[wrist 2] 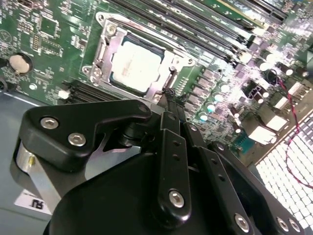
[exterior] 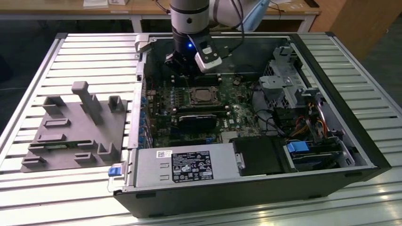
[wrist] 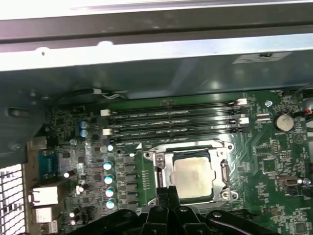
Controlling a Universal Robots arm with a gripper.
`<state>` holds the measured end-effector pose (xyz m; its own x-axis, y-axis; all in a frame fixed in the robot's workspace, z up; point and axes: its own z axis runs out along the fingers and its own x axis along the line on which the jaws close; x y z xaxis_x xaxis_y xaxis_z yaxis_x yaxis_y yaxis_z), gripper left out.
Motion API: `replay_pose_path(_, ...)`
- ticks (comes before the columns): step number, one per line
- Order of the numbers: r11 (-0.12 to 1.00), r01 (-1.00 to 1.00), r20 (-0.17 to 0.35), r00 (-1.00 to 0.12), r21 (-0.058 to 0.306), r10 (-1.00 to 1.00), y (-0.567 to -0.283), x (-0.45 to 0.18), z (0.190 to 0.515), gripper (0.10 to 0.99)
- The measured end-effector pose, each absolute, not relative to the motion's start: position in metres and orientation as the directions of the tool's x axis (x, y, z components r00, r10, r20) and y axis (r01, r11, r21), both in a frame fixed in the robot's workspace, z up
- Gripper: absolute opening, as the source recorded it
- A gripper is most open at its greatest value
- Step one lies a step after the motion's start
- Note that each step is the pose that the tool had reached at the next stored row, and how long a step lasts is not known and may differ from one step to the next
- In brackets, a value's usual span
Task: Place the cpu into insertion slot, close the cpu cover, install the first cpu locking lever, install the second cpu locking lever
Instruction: 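Install the first cpu locking lever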
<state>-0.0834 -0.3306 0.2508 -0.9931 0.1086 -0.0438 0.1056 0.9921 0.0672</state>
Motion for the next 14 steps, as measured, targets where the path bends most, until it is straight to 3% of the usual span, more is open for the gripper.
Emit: replay_pose_path(14, 0.991, 0.105, -0.049, -0.993, 0.089, 0.110, -0.331, -0.102, 0.251, 0.106)
